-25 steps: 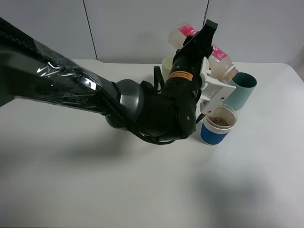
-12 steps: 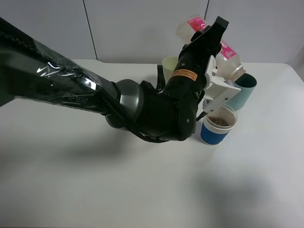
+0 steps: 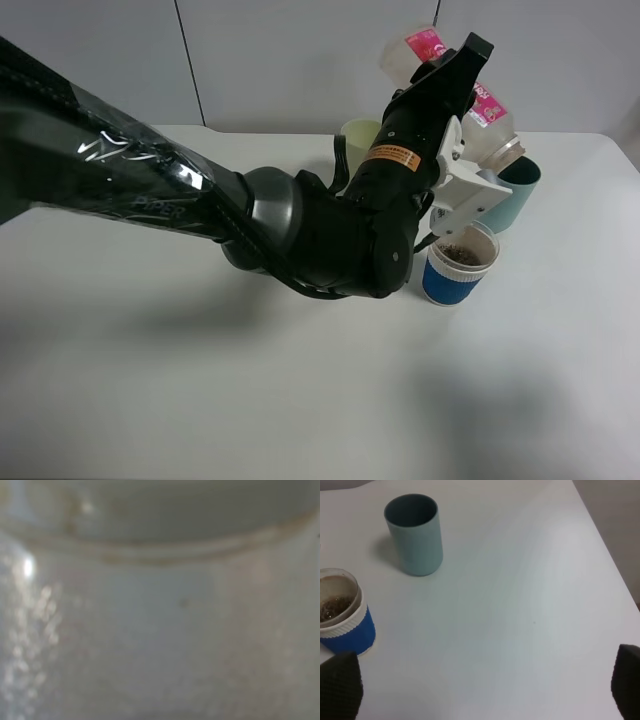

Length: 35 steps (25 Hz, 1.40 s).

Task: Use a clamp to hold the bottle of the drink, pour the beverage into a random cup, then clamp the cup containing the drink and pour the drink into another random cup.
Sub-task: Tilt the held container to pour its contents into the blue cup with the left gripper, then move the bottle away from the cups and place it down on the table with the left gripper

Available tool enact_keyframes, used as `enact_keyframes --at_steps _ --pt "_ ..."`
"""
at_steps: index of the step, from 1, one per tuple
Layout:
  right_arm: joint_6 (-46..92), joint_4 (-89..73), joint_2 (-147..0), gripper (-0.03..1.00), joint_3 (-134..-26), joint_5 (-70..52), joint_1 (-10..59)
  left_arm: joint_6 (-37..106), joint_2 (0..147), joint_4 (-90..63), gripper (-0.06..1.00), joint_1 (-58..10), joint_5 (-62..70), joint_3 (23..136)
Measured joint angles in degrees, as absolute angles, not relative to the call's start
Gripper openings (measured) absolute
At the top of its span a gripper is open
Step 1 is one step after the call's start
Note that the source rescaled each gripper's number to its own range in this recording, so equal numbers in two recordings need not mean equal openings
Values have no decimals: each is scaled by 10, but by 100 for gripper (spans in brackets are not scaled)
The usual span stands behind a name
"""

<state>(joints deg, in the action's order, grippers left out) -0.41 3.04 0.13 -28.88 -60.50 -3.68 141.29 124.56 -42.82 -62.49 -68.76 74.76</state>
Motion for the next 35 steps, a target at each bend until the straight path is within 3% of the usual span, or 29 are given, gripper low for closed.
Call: enact_keyframes --at_steps 17,35 --pt "-4 30 1 100 -289 -605 -37 1147 1195 -533 2 -598 -504 711" --pt "-4 30 1 100 -289 -605 -37 411 1002 -193 2 -437 -461 433"
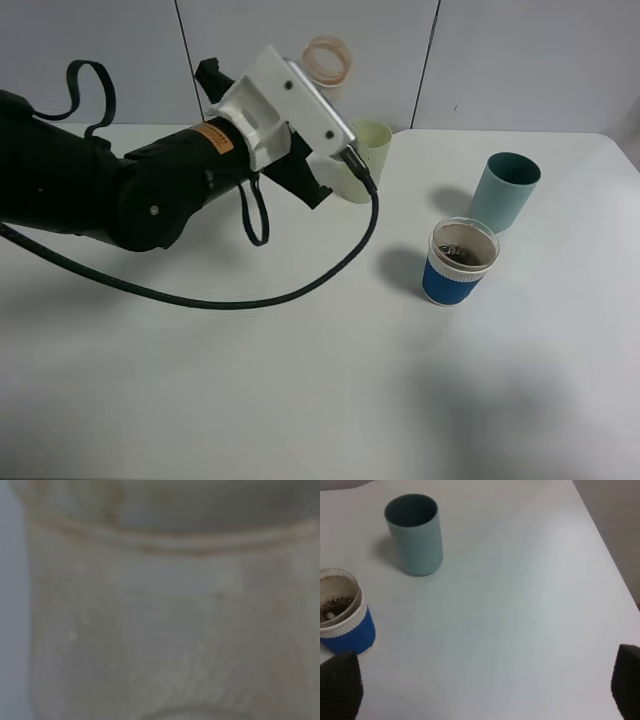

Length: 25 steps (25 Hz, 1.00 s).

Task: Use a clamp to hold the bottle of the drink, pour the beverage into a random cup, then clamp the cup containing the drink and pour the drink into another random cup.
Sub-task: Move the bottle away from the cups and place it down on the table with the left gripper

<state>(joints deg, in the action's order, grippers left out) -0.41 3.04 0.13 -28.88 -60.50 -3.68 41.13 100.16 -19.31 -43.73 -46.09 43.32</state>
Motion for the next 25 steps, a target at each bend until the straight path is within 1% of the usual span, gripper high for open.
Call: enact_keyframes --at_steps 5,9,11,14,19,22,25 --pt "-4 30 1 100 -289 -605 -37 178 993 -68 2 -366 -451 384" --pt "-4 30 1 100 -289 -605 -37 30 992 51 2 -298 -458 356" --pt "-4 30 1 100 -289 -605 -37 -18 992 111 2 -261 -475 343" --pt "-4 30 1 100 -289 -605 -37 -46 992 155 2 -209 -512 326" --pt "-4 30 1 100 -289 -605 -37 -53 1006 200 2 -136 -553 311" --pt "-4 30 1 100 -289 -605 -37 -53 1027 233 2 -106 -575 311" --pt "-4 30 1 100 -289 -605 -37 -53 1053 241 2 -93 -598 311"
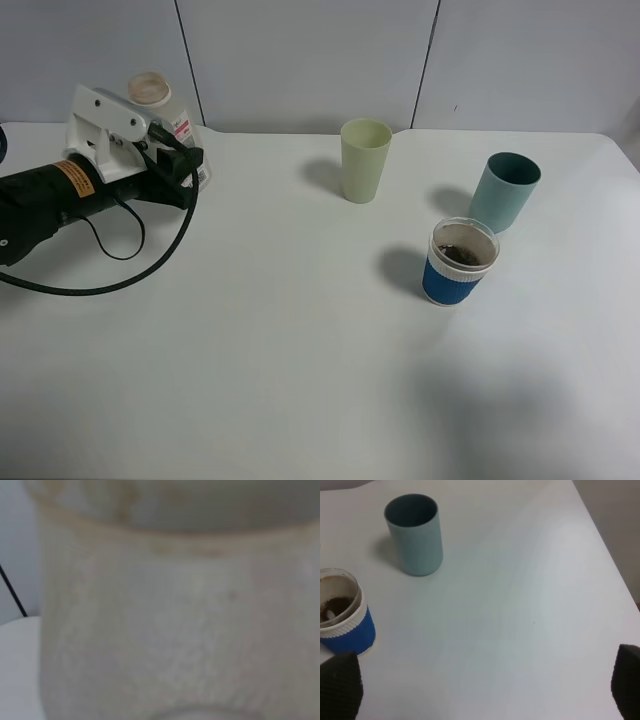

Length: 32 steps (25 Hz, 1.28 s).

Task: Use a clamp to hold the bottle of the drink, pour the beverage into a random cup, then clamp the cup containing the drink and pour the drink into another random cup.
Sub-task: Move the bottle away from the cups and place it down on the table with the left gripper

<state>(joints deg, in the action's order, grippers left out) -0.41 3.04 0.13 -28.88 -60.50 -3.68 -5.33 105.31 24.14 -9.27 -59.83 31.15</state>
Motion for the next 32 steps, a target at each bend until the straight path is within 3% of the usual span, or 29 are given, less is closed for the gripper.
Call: enact_keyframes --at_steps 7,32 --pt "-4 30 1 100 -289 -605 -37 -53 1126 245 2 -88 -668 312" --pt "-4 30 1 100 -289 -605 -37 -36 1227 237 2 -88 -719 327"
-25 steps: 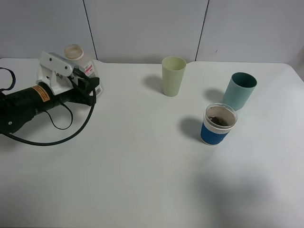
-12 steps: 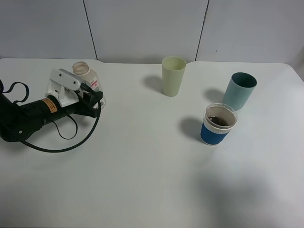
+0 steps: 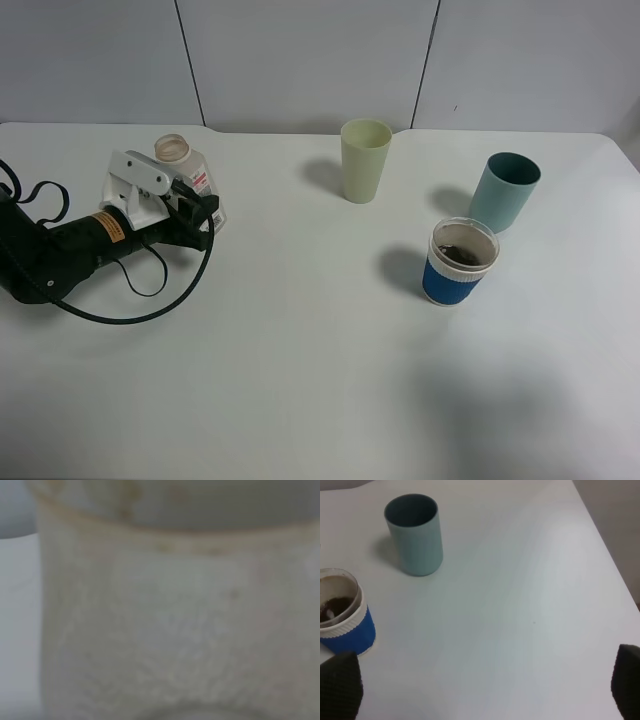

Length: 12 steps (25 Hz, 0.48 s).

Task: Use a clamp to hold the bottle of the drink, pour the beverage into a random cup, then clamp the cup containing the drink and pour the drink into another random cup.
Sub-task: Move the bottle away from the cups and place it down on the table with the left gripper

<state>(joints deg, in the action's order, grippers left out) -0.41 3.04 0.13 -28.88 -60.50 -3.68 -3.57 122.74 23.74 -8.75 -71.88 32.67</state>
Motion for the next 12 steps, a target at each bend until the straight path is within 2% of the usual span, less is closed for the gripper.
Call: enact_keyframes --at_steps 9,12 --pt "-4 30 1 100 -289 -605 -37 -36 1224 237 2 -88 -716 327" --pt "-4 30 1 100 -289 -605 -37 -36 1216 237 10 -88 -701 327"
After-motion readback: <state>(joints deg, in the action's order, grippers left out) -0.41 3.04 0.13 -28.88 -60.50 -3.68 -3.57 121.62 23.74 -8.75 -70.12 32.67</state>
